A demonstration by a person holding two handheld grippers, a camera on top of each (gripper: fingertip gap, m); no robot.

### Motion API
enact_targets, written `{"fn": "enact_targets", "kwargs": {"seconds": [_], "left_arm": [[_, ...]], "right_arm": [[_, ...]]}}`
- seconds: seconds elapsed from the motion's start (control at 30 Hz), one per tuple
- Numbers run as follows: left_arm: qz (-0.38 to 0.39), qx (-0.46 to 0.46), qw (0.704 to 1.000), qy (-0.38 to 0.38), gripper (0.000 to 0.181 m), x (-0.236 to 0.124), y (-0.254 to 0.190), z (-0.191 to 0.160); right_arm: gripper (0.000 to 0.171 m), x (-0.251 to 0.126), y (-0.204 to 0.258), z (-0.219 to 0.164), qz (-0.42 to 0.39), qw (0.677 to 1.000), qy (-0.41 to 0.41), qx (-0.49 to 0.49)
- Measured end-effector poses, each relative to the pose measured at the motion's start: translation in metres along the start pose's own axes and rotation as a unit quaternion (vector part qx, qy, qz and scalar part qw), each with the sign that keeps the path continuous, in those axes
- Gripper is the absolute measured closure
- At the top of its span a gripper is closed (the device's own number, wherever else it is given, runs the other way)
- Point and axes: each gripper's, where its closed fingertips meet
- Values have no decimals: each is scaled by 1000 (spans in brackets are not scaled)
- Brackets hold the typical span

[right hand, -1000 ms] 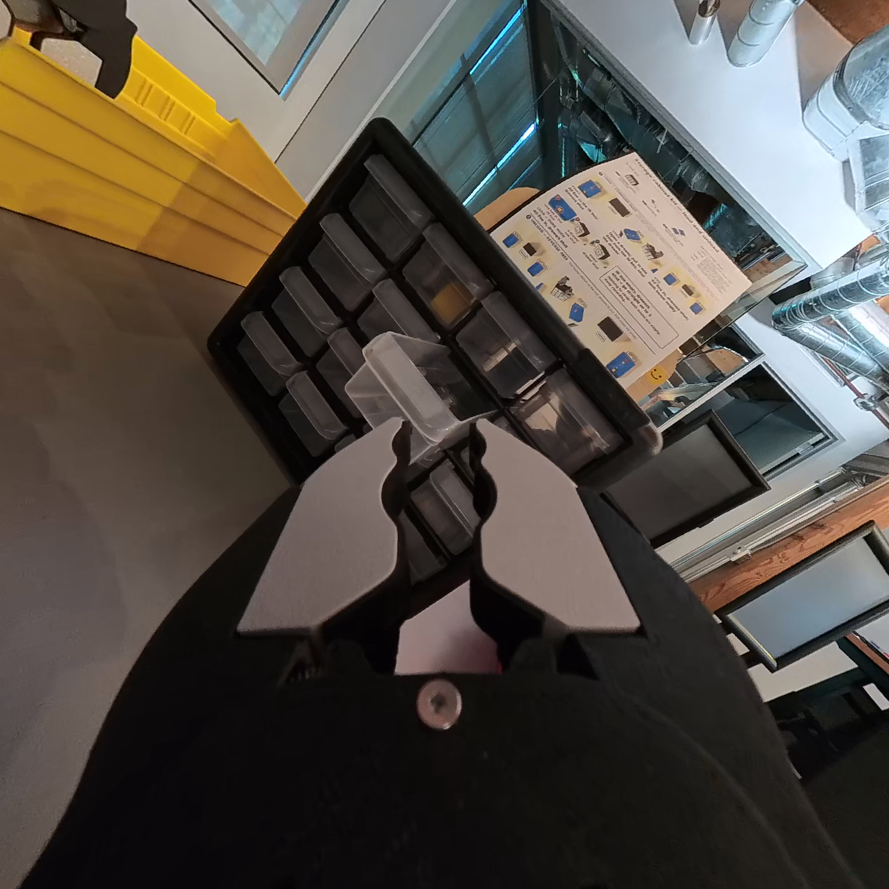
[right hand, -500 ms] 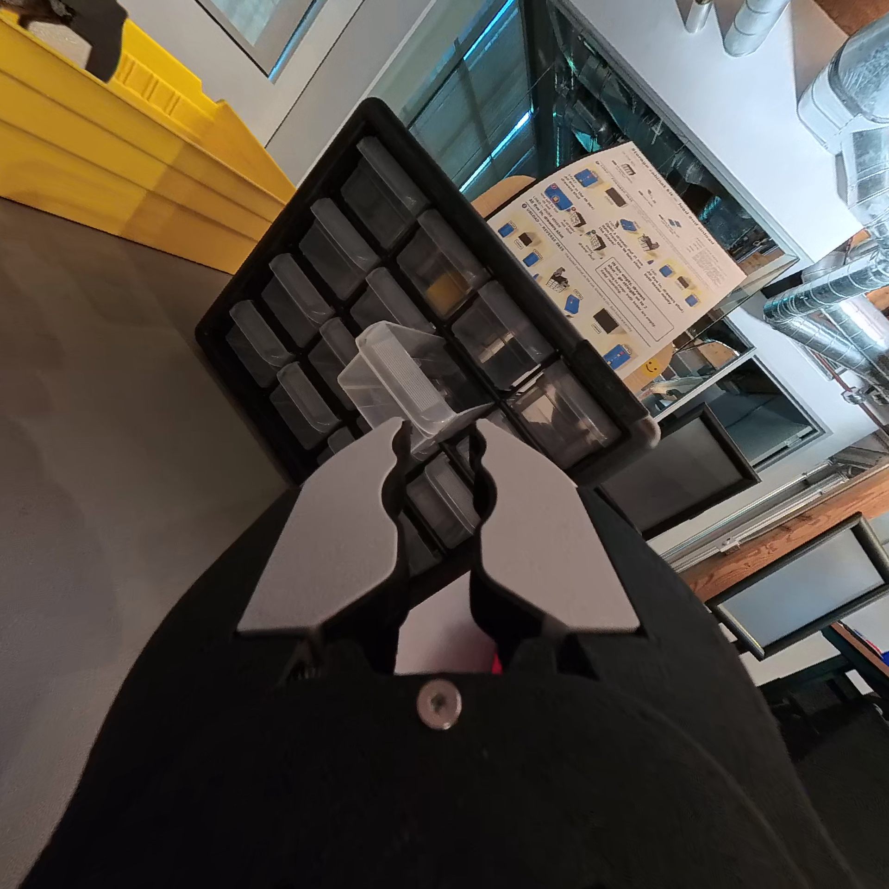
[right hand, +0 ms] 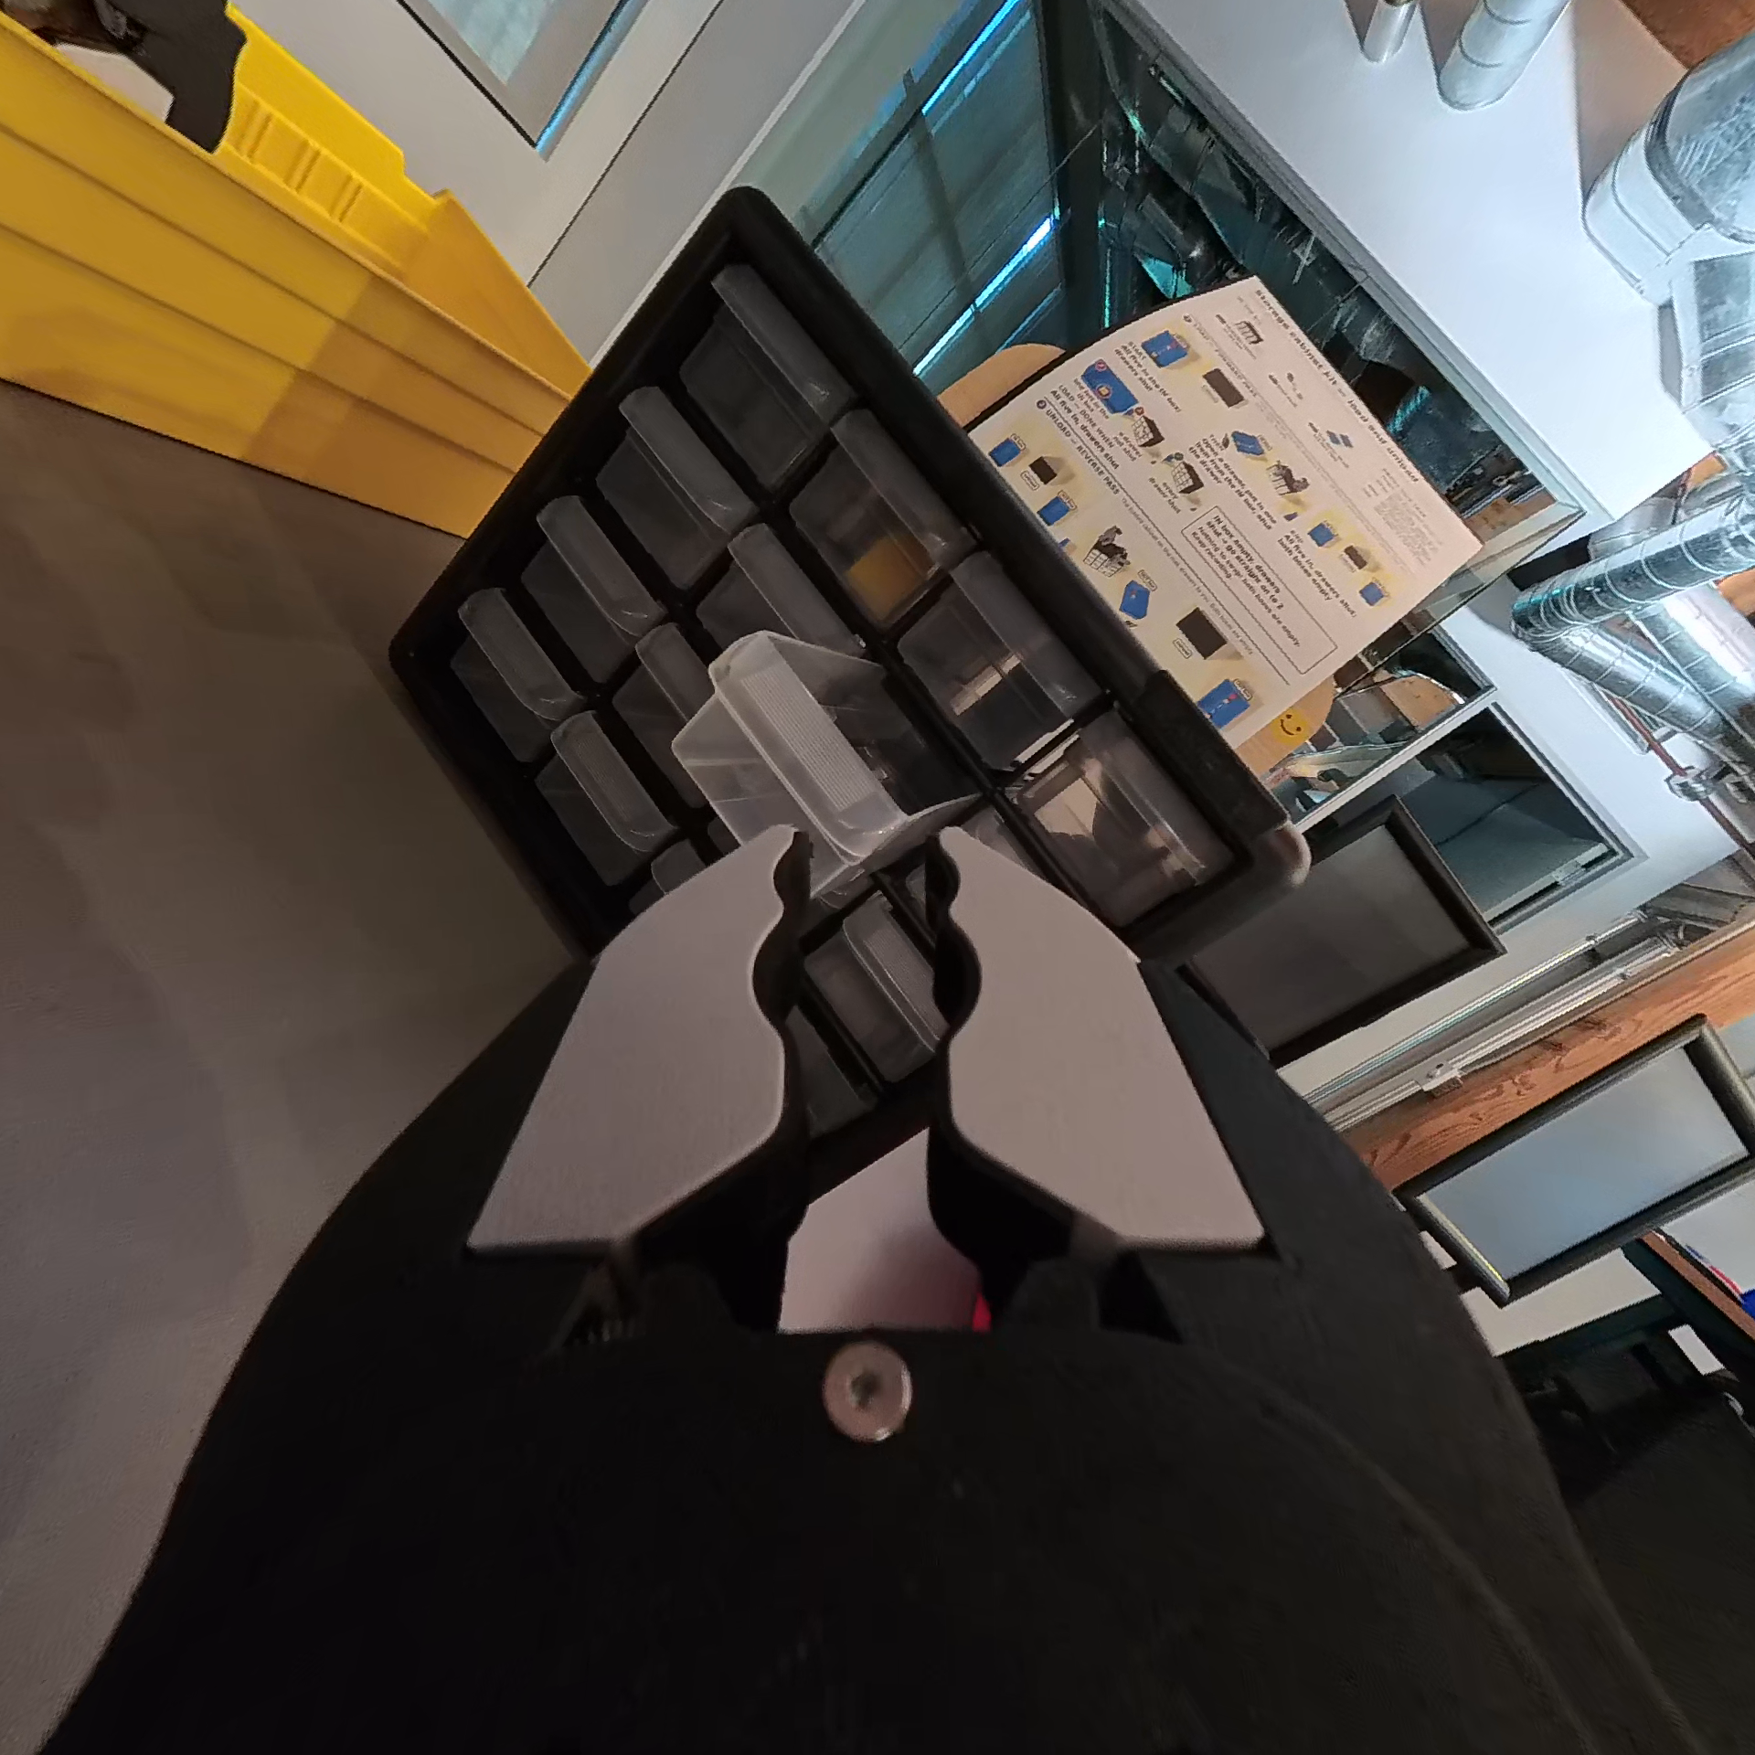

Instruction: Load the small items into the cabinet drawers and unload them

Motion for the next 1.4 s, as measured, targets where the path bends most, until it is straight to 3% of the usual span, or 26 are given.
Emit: {"fn": "enact_targets", "kwargs": {"seconds": [0.23, 0.53, 0.77, 0.87, 1.0, 1.2, 1.4], "left_arm": [[70, -5, 997, -18, 172, -16, 15, 8], [209, -9, 969, -127, 172, -88, 16, 75], [242, -11, 955, -172, 172, -106, -11, 122], [226, -57, 945, -228, 172, -105, -21, 155], [136, -116, 931, -319, 172, -91, -41, 214], [13, -122, 943, -308, 172, -61, -59, 267], [-71, -137, 944, -293, 172, -48, -69, 299]], "right_arm": [[148, -2, -2, 5, -4, 1000, -9, -4], [148, -6, -3, 25, -7, 999, -43, 2], [147, -10, -1, 40, 5, 996, -76, 45], [146, -7, 11, 52, 44, 989, -112, 87], [144, -7, 24, 96, 107, 973, -188, 76], [144, -6, 37, 139, 238, 938, -252, 13], [142, -3, 41, 142, 302, 919, -244, -74]]}}
Point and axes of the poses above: each gripper's, where its closed fingertips meet, x out along the fingers, z out of its top, y = z × x across the jaws, and after that the axes turned 9 degrees about -y, right-handed
